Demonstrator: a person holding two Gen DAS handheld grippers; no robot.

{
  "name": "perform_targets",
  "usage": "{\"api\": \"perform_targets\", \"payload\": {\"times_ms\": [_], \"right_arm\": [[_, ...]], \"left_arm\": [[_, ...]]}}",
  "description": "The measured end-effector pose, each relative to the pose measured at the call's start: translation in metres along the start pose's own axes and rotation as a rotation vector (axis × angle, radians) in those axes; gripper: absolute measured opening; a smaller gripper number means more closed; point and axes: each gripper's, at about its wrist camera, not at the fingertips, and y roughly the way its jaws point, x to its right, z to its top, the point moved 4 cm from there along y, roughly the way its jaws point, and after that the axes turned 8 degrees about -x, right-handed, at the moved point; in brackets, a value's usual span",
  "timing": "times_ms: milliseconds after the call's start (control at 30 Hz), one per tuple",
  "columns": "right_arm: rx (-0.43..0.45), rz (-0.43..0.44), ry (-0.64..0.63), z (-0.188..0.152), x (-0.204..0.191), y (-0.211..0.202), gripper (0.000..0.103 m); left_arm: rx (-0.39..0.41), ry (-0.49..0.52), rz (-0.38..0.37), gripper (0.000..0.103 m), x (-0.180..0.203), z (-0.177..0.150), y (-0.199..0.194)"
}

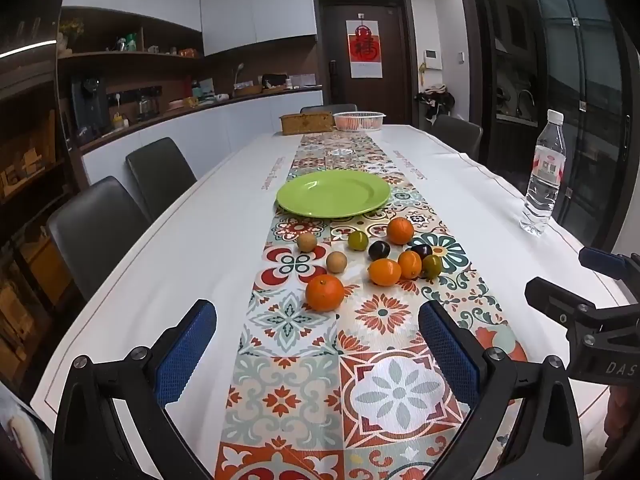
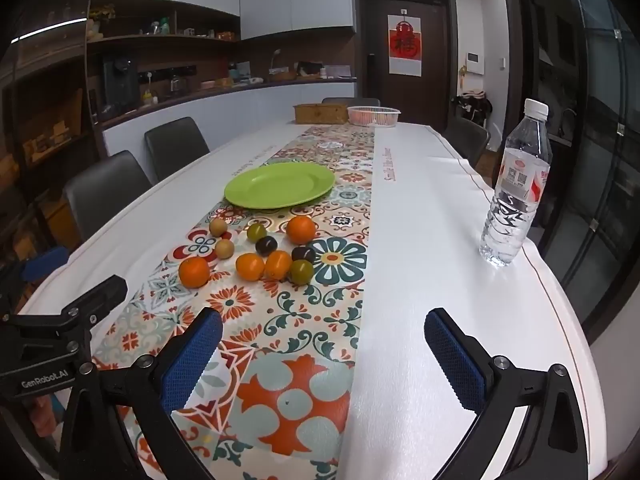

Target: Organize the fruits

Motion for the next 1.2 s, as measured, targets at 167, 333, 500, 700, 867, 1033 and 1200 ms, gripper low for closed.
{"api": "perform_targets", "payload": {"times_ms": [167,333,500,700,867,1033,1200], "right_arm": [[0.0,0.003,-0.005,0.0,-0.001,-0.002,0.102],[0.006,0.007,-0.004,0.004,-0.003,-0.008,0.102],[0.009,0.004,-0.007,0.003,-0.003,-0.005,0.102],[0.013,-0.001,-0.011,0.001,-0.005,-0.003,0.102],[0.014,0.0,-0.012,0.003,-0.003,-0.005,0.102],[0.015,-0.001,-0.012,0.003,-0.003,-0.006,0.102],[0.016,-0.002,-0.013,0.003,-0.004,-0.006,0.102]], "left_arm": [[0.006,-0.019,-0.008,0.103,-0.007,-0.006,-0.007],[0.007,-0.019,-0.001,0.103,-0.006,-0.002,-0.007],[0.009,-0.019,-0.004,0.103,-0.007,-0.002,-0.007],[0.025,-0.023,0.013,0.103,-0.007,0.0,-0.009],[0.05,-0.03,0.027,0.103,-0.009,0.003,-0.014],[0.059,-0.028,0.026,0.103,-0.009,0.004,-0.015],[0.068,-0.028,0.033,0.103,-0.008,0.003,-0.018]]}}
